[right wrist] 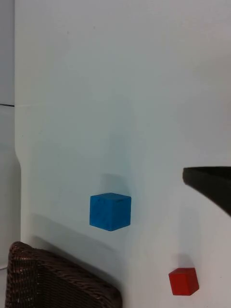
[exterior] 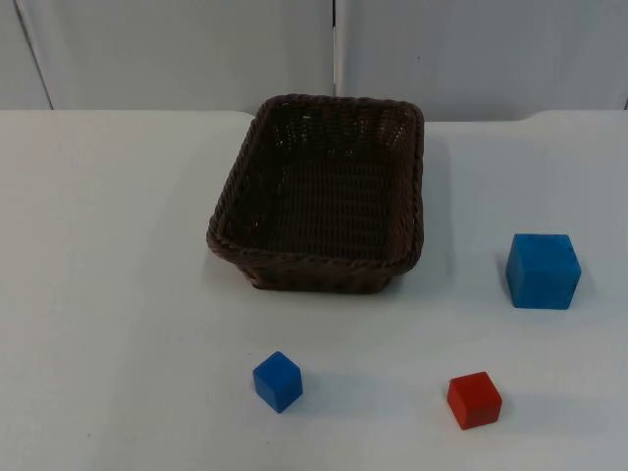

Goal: Pick up the basket with the left hand and place the largest block into the basket with the right hand.

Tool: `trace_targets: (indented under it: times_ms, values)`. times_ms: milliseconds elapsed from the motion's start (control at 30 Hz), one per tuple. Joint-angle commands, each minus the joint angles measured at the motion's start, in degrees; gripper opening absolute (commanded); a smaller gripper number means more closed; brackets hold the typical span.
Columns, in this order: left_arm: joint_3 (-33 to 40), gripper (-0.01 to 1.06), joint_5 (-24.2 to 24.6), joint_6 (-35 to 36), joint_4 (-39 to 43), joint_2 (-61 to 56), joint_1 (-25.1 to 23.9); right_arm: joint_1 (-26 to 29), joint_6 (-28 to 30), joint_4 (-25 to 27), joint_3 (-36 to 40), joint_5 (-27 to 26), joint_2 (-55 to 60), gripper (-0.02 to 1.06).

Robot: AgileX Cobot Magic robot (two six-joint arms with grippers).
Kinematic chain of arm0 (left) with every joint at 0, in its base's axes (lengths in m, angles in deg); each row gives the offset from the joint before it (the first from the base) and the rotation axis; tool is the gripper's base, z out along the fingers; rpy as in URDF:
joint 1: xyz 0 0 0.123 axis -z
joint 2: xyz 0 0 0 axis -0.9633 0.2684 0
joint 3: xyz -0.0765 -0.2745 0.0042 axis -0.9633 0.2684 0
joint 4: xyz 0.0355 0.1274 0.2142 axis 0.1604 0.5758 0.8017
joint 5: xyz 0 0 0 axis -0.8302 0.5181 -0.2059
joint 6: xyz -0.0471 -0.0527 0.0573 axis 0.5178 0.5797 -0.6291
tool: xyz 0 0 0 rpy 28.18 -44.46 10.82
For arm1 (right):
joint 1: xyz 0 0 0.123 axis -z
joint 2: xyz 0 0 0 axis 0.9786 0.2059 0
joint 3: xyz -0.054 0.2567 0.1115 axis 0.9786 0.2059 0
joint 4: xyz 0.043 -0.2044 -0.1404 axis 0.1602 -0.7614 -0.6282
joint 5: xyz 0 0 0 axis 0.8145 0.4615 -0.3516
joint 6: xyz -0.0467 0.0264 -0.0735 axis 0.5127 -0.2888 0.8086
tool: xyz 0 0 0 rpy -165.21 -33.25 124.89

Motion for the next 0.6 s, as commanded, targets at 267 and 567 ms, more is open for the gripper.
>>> trace_targets:
  times_ms: [267,567]
  values:
    - [-0.3,1.05,-5.0,0.0,-1.3,3.7,1.6,0.3,0.2,-0.1,0.3,-0.4,-0.2,1.05]
    - [-5.0,1.05,-7.8,-1.4,-4.4,14.0,2.3,0.3,0.2,-0.1,0.3,-0.4,-0.2,1.05]
